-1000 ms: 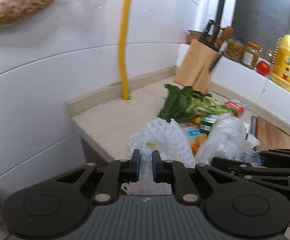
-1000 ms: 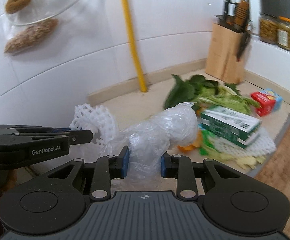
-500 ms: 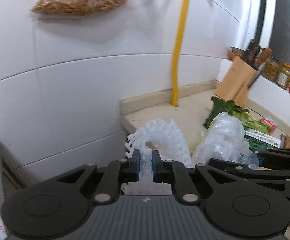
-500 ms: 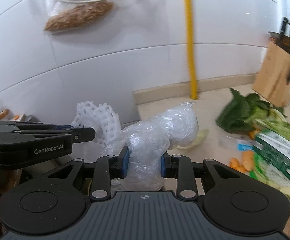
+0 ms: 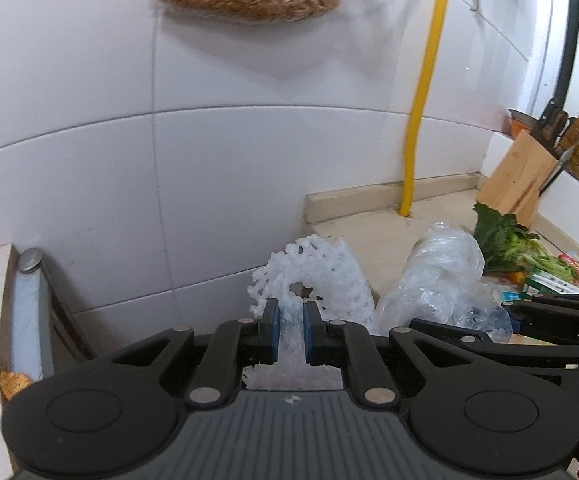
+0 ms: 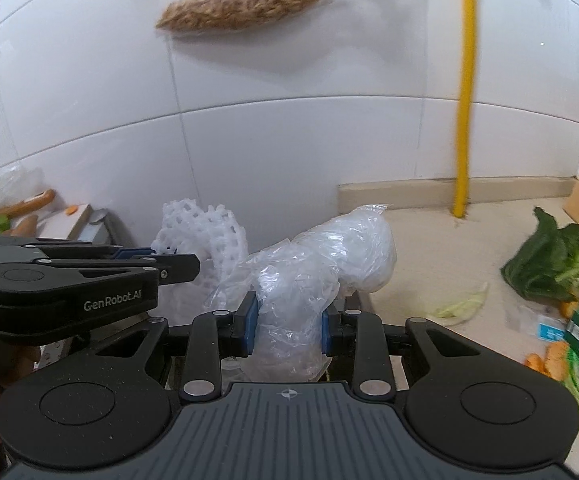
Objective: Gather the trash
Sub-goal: 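Carry the foam net and plastic bag with both tools over the black bin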
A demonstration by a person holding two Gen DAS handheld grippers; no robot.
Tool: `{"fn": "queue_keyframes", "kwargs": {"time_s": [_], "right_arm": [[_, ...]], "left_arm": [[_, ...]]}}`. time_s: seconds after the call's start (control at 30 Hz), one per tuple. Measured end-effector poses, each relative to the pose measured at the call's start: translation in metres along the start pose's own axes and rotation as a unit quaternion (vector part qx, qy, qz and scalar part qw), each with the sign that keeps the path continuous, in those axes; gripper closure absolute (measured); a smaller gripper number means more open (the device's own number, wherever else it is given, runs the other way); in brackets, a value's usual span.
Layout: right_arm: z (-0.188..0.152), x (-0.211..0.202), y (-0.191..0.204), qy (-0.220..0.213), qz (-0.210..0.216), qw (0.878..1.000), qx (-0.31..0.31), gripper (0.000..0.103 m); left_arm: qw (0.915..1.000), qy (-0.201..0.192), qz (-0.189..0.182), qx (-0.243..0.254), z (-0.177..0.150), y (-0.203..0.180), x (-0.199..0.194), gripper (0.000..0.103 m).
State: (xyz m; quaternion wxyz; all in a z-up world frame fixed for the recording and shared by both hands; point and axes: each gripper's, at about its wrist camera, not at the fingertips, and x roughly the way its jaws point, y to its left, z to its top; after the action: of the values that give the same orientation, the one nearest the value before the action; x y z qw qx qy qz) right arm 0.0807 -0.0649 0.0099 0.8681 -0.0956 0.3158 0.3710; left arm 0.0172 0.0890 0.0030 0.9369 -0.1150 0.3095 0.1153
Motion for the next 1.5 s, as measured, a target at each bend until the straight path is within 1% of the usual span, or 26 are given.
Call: {"fn": "queue_keyframes", "kwargs": {"time_s": [0.47,0.7,1.03,1.5], "right_arm": [[0.0,0.031,0.018,0.029,0.024,0.999,-0.018,0.067],[-0.001,0.049,0.016,0.049,0.029,0.998,-0.025,0.067],[0.001,0.072,0.007,0.073,0.04,0.996,-0.028,0.067],[-0.002,0.098,0.001,0.099,0.054,0.993,-0.03,0.067]], "left_arm": [[0.9985,0.037,0.031,-0.025,-0.009,0.019,0.019,0.095],[0.9964,0.061,0.045,-0.038,-0.015,0.022,0.038,0.095],[0.9935,0.08,0.065,-0.049,-0.014,0.023,0.06,0.095],[0.9901,0.102,0.08,-0.054,-0.017,0.021,0.079,0.095]]}}
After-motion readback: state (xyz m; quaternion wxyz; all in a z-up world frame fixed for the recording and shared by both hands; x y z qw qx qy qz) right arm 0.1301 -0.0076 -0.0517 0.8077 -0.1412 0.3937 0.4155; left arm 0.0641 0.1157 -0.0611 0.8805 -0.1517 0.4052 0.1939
